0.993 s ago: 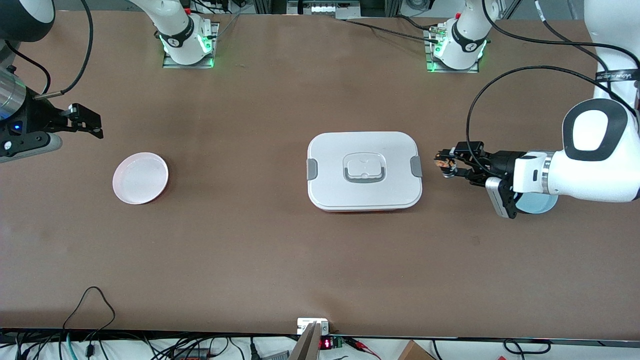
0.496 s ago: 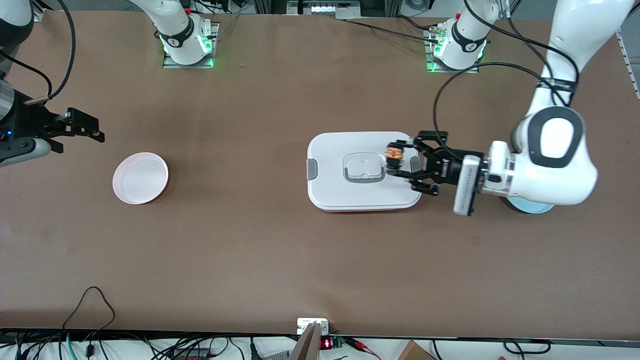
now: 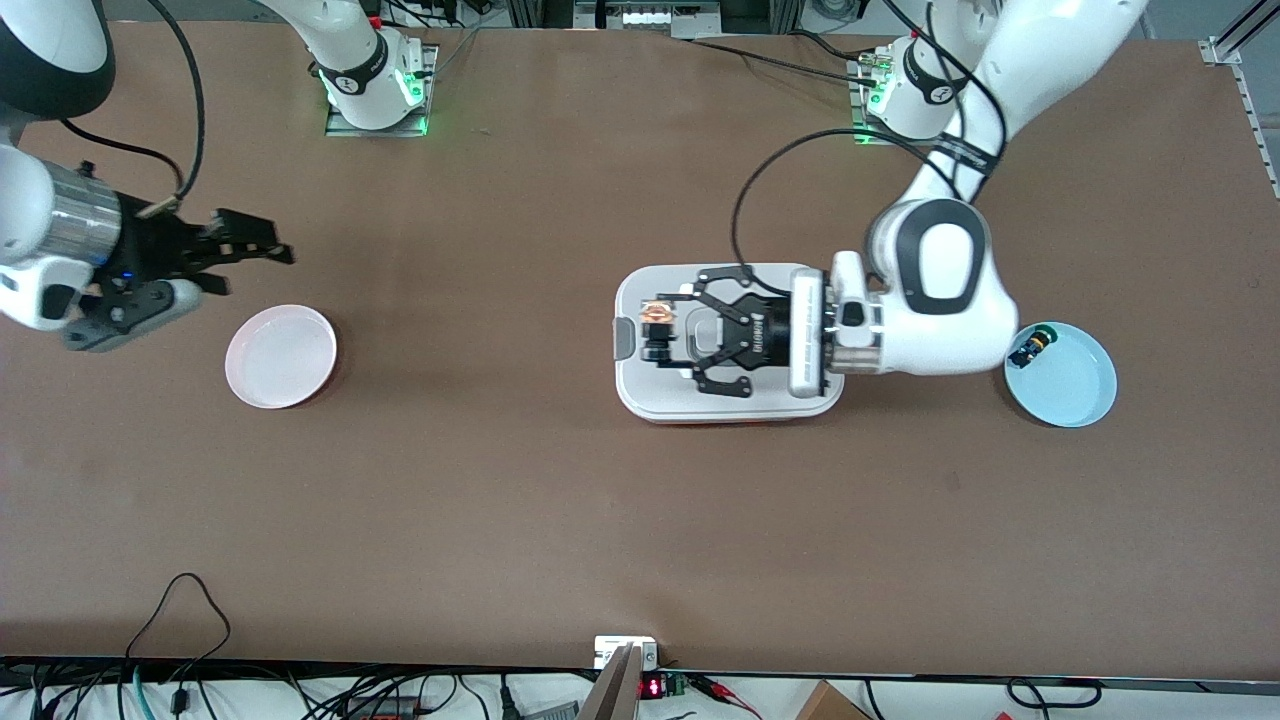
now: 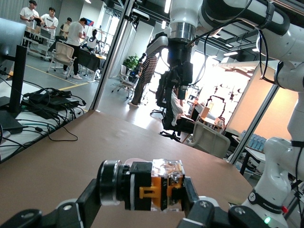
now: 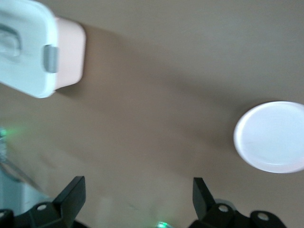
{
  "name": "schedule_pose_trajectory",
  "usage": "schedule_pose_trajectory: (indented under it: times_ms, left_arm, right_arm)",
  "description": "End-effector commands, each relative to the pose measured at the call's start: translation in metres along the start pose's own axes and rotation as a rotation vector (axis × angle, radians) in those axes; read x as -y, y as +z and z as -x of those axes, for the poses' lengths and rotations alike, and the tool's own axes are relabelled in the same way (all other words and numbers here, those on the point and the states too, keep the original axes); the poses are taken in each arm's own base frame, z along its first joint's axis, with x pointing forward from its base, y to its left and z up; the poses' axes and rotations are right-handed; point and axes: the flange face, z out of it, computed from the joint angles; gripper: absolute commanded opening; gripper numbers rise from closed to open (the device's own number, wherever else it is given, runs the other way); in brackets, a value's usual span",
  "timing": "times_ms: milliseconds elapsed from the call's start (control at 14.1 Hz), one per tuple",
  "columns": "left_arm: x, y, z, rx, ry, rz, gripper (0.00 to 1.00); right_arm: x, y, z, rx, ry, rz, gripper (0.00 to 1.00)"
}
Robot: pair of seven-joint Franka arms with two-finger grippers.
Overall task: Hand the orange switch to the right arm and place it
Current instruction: 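Carry the switch over the white box with the left gripper, then reach the right gripper toward the switch held by the left gripper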
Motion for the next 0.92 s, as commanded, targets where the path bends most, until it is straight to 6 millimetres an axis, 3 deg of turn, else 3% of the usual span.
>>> schedule_pose_trajectory:
  times_ms: [0,355,567,709,851]
  left_arm:
    - [-0.008,0.020,0.004,-0.037,0.066,-0.039,0.16]
    - [-0.007,0.022,0.009,-0.053,0.097,-0.044,0.16]
    - [-0.008,0.024,0.009,-0.070,0.084,-0.044,0.16]
    - [-0.008,0.024,0.009,-0.071,0.082,-0.043,0.16]
    - [-0.009,0.025,0.008,-0.072,0.084,-0.041,0.16]
  right_arm:
    - [0.001,0.032,-0.019,0.035,0.005,-0.181,1.00]
    - [0.007,0.097,-0.052,0.038,0.065,-0.599,1.00]
    - [0.009,0.133,-0.083,-0.010,0.136,-0.849,1.00]
    - [0.026,0.157,-0.097,-0.050,0.189,-0.974,1.00]
    - [0.056,0.184,-0.104,-0.094,0.249,-1.071,1.00]
